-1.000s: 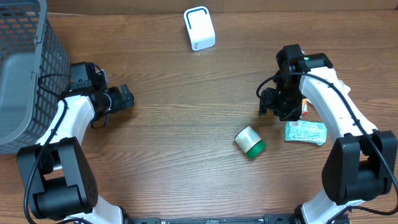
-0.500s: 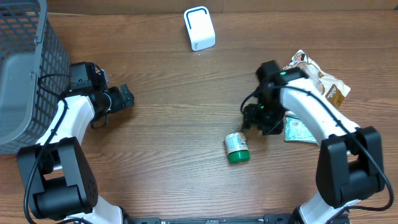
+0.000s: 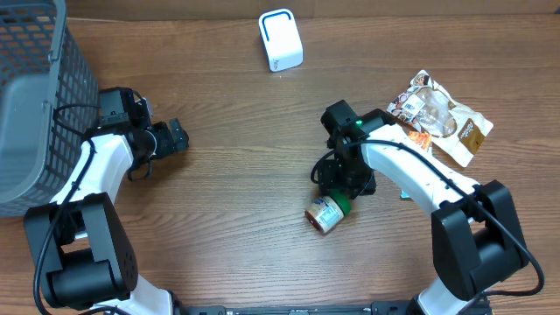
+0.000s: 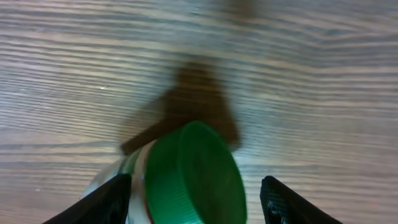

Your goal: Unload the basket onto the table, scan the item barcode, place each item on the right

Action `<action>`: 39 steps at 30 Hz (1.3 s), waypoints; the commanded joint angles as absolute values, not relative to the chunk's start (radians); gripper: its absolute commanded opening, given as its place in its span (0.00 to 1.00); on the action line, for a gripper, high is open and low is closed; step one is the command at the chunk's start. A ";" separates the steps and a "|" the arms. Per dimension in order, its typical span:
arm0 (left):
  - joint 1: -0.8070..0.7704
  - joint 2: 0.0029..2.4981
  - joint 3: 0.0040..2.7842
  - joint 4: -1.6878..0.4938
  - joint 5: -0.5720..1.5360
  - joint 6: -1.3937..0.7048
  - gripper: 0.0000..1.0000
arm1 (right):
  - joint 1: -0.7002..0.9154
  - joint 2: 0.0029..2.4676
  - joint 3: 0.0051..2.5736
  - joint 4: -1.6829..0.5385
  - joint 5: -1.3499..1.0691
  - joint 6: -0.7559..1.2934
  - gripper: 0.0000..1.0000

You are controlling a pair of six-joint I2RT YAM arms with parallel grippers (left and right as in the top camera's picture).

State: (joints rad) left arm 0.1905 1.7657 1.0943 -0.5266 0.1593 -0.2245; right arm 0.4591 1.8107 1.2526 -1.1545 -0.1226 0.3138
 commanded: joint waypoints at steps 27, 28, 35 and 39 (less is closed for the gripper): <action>0.196 1.772 1.108 -0.523 0.146 -0.205 1.00 | 0.488 1.620 1.111 -0.940 -0.046 1.280 1.00; 0.196 1.772 1.108 -0.523 0.146 -0.205 1.00 | 0.489 1.620 1.099 -0.923 -0.046 1.281 1.00; 0.196 1.772 1.108 -0.523 0.146 -0.205 1.00 | 0.489 1.621 1.036 -0.882 -0.046 1.347 1.00; 0.196 1.772 1.108 -0.523 0.146 -0.205 1.00 | 0.489 1.622 1.031 -0.888 -0.046 1.347 1.00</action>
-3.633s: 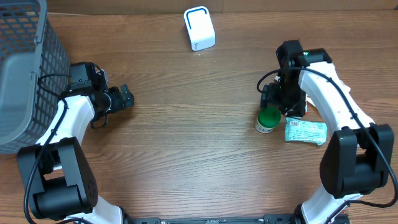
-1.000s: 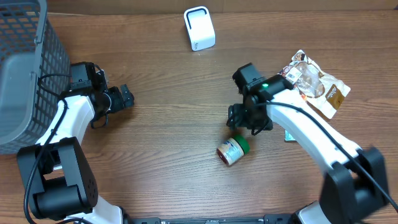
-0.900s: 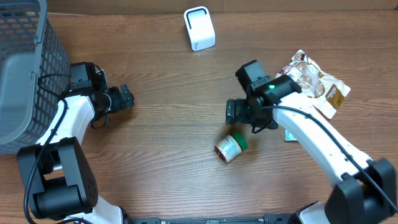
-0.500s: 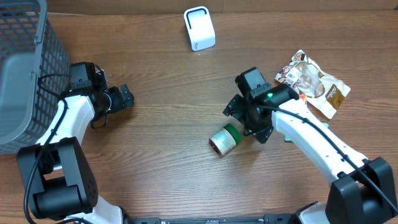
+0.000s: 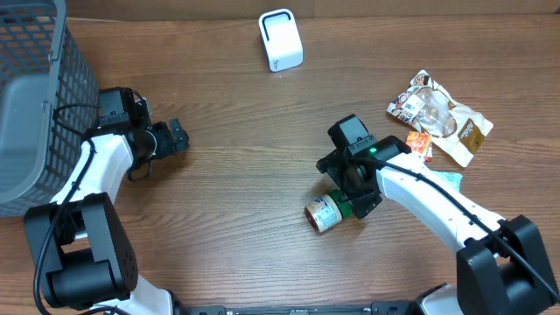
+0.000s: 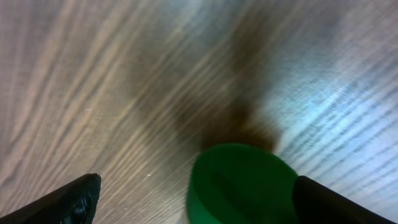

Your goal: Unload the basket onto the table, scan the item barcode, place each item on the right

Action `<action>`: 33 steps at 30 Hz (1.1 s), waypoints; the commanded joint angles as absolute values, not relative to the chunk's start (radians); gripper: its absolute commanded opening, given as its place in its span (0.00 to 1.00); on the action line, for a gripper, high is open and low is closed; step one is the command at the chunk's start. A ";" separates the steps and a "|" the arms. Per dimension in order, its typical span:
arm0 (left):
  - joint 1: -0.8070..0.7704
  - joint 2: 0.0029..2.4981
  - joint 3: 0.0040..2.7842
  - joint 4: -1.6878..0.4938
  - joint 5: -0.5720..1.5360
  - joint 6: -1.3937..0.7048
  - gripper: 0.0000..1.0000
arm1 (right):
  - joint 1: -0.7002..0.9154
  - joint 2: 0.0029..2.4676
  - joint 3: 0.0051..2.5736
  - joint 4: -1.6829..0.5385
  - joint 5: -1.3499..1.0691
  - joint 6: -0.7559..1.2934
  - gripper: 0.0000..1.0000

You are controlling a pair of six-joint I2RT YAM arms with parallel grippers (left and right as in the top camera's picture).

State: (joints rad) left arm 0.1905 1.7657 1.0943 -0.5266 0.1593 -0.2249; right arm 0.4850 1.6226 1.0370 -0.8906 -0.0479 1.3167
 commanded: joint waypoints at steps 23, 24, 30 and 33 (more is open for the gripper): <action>0.196 1.772 1.108 -0.523 0.146 -0.205 1.00 | 0.511 1.631 0.970 -0.824 -0.106 1.445 1.00; 0.196 1.772 1.108 -0.523 0.146 -0.205 1.00 | 0.514 1.631 0.966 -0.815 -0.106 1.444 1.00; 0.196 1.772 1.108 -0.523 0.146 -0.205 1.00 | 0.520 1.631 0.965 -0.809 -0.087 1.444 0.99; 0.196 1.772 1.108 -0.523 0.146 -0.205 1.00 | 0.521 1.631 0.965 -0.808 -0.087 1.444 0.99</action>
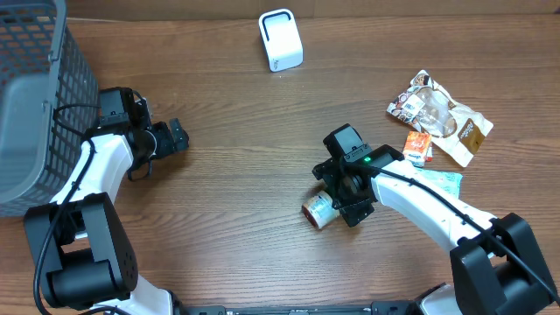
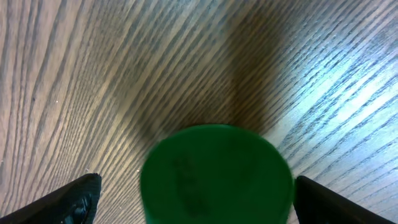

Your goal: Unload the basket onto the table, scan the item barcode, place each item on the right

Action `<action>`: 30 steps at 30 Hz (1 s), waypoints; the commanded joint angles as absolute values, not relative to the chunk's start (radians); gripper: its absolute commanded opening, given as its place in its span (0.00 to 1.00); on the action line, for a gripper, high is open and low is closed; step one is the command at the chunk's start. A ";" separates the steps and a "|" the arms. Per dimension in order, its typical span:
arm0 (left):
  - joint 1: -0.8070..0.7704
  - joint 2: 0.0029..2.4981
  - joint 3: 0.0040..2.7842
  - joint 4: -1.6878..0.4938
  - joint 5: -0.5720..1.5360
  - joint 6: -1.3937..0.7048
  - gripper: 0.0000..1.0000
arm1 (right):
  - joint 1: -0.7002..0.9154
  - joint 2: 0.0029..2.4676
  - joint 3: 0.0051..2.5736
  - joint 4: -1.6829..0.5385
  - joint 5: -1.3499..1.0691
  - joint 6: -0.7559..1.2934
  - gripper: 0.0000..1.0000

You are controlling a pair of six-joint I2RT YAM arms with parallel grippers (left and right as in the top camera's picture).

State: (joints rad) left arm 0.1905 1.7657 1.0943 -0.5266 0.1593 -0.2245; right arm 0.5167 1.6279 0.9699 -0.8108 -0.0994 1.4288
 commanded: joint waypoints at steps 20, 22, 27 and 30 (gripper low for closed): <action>0.196 1.772 1.108 -0.523 0.146 -0.205 1.00 | 0.523 1.631 0.950 -0.752 -0.052 1.444 0.98; 0.196 1.772 1.108 -0.523 0.146 -0.205 1.00 | 0.523 1.631 0.949 -0.748 -0.052 1.444 0.98; 0.196 1.772 1.108 -0.523 0.146 -0.205 1.00 | 0.523 1.631 0.948 -0.745 -0.007 1.444 0.97; 0.196 1.772 1.108 -0.523 0.146 -0.205 1.00 | 0.523 1.631 0.948 -0.744 -0.010 1.444 0.96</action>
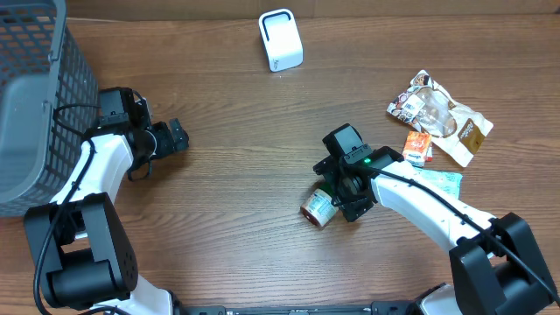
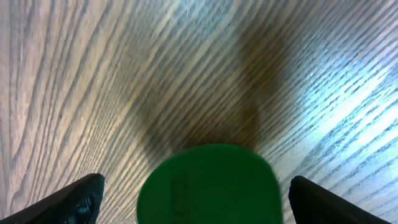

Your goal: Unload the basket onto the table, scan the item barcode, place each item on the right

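The item is a small jar (image 1: 316, 208) with a green lid (image 2: 208, 185), lying on its side on the wooden table (image 1: 227, 192). My right gripper (image 1: 343, 189) is at the jar's lid end. In the right wrist view this gripper (image 2: 198, 202) is open, and the lid sits between the two black fingers (image 2: 73, 200) with wood showing on either side. The white scanner (image 1: 280, 39) stands at the far edge of the table. My left gripper (image 1: 171, 138) rests far to the left, its fingers together and nothing in them.
A grey mesh basket (image 1: 35, 96) fills the far left. Snack bags (image 1: 440, 116), a small orange packet (image 1: 417, 148) and a pale teal packet (image 1: 435, 180) lie to the right of my right arm.
Hardly anything differs. The green lid sits slightly lower in the right wrist view, still between the open fingers. The jar lies a touch further left. The left arm is unmoved.
My right gripper first stood open over the lid end of the lying jar. Then the wrist was turned and the lid sat off-centre between the fingers. After that the lid was centred between them, as it is now, with the jar slightly further left.
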Action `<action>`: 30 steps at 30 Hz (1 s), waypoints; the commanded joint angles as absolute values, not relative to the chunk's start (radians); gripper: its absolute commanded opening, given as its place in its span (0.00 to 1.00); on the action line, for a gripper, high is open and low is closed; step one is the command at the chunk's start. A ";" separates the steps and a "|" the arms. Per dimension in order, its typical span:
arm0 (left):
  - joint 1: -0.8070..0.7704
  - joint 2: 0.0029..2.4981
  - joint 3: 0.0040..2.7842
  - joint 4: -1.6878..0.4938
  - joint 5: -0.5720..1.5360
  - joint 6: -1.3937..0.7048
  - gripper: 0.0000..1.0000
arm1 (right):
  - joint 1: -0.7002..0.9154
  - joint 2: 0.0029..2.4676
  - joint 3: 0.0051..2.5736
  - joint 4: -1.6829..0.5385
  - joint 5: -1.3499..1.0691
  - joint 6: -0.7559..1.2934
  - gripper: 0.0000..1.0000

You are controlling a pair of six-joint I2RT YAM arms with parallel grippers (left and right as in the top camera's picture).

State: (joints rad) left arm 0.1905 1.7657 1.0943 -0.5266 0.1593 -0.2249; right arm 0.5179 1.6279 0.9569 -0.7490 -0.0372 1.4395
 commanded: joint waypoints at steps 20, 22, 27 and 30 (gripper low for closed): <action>0.196 1.772 1.108 -0.523 0.146 -0.205 1.00 | 0.567 1.631 0.948 -0.659 0.002 1.224 0.94; 0.196 1.772 1.108 -0.523 0.146 -0.205 1.00 | 0.567 1.631 0.948 -0.659 0.027 1.193 0.94; 0.196 1.772 1.108 -0.523 0.146 -0.205 1.00 | 0.567 1.631 0.948 -0.659 0.052 1.050 0.94; 0.196 1.772 1.108 -0.523 0.146 -0.205 1.00 | 0.567 1.631 0.948 -0.659 0.042 0.891 1.00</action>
